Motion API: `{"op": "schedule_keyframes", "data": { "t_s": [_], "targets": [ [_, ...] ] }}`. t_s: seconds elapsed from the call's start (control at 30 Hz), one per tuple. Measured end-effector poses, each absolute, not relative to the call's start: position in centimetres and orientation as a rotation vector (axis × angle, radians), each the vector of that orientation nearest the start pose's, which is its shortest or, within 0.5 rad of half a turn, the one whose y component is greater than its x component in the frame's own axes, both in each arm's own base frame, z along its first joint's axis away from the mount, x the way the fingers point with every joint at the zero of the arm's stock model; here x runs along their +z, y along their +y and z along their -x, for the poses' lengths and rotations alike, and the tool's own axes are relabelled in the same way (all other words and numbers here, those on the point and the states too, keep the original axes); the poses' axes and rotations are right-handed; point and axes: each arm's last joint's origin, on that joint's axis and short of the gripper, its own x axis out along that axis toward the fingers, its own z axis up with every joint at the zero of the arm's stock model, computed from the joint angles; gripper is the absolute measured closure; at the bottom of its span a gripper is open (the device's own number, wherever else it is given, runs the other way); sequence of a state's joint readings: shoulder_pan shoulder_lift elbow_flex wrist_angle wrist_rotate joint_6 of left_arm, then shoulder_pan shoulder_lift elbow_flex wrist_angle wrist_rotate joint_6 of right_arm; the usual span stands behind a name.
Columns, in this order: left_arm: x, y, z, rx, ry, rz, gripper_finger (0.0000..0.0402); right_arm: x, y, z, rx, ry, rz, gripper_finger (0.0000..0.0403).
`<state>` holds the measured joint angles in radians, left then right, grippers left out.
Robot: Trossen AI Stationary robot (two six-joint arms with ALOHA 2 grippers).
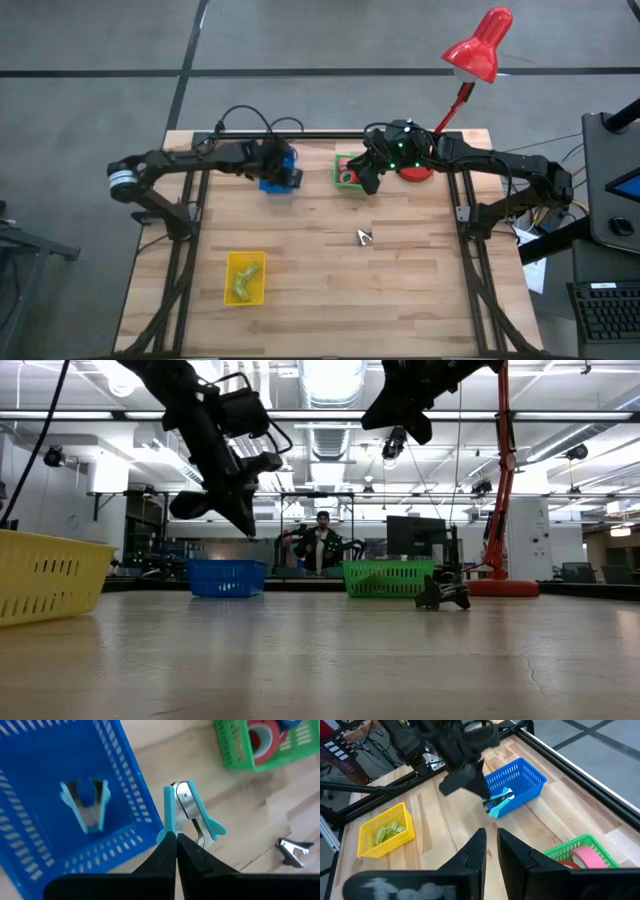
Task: Pick and place Stapler, Stapler remover, tape
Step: Put the sky blue staple remover into the blue basket, then put the dark gray staple remover into the blue basket
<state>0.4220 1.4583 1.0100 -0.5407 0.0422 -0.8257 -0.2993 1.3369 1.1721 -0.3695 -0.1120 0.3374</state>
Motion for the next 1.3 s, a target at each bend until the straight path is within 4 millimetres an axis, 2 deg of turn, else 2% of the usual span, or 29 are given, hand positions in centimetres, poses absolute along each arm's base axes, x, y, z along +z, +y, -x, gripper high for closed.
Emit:
{"op": "schedule_keyframes", "data": {
  "t_s": [0.17, 0.33, 0.73, 1.0, 1.13, 1.3],
  "targets": [
    [24.1, 12.6, -25.6, 0.757, 0.755, 0.911, 0.0399, 33.0, -8.3, -28.1, -0.271, 0.489, -0.441, 0.036],
    [23.6, 12.8, -24.3, 0.874, 0.843, 0.894, 0.0394, 33.0, -8.3, -28.1, -0.271, 0.489, -0.441, 0.036],
    [23.6, 13.7, -23.9, 0.952, 0.826, 0.838, 0.0384, 32.5, -8.3, -28.1, -0.284, 0.502, -0.454, 0.036],
    [23.6, 14.1, -23.7, 0.977, 0.801, 0.878, 0.0338, 32.2, -8.3, -28.0, -0.299, 0.521, -0.497, 0.036],
    [24.2, 14.0, -24.5, 0.879, 0.727, 0.931, 0.0299, 31.6, -8.2, -27.6, -0.31, 0.586, -0.525, 0.036],
    [25.4, 12.9, -26.6, 0.646, 0.617, 0.87, 0.0269, 30.5, -7.8, -26.7, -0.339, 0.729, -0.614, 0.036]
  ]
}}
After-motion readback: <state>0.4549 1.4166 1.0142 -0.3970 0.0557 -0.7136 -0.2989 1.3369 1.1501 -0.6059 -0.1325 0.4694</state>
